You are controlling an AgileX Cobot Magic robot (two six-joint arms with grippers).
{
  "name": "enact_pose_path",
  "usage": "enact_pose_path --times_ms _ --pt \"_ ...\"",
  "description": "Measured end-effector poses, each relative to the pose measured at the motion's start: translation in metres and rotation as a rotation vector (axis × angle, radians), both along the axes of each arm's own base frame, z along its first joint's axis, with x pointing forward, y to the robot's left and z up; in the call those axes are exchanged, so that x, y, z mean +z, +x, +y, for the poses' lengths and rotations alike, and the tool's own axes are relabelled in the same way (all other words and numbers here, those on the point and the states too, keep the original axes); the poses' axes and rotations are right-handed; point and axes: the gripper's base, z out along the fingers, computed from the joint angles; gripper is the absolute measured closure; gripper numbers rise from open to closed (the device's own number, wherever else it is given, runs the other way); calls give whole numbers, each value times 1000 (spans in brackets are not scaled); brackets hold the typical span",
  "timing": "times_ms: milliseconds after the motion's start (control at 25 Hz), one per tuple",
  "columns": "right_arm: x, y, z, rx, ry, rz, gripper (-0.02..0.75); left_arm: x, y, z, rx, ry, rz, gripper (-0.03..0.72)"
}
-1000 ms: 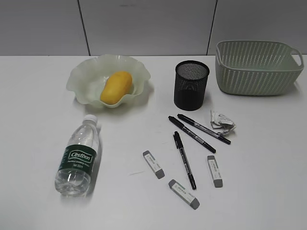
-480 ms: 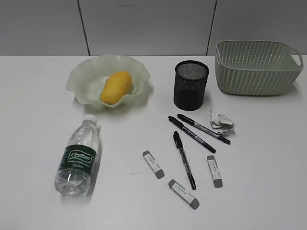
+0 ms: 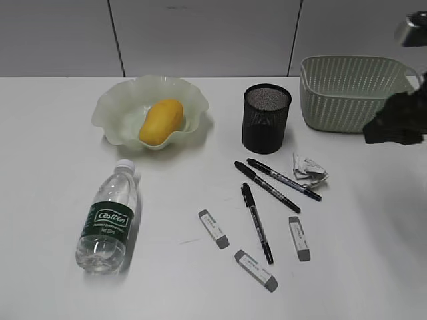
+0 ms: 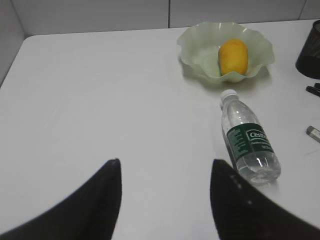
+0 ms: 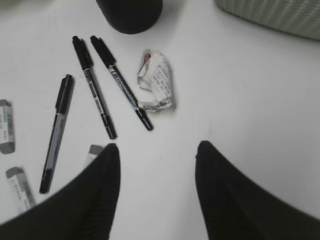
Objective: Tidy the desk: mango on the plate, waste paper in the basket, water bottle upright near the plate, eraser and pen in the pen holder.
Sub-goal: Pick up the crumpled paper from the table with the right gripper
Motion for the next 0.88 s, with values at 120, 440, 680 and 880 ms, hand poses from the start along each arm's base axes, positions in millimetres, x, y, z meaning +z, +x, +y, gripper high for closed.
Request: enact_pose_path --times_ms 120,440,680,880 --pt "-25 42 7 -1 -10 89 342 0 0 0 20 0 0 263" --pt "-109 98 21 3 -27 301 258 0 0 0 25 0 0 263" --pt "-144 103 28 8 -41 342 341 0 0 0 25 0 -1 263" --pt "-132 102 31 17 -33 320 694 0 0 0 25 0 -1 263"
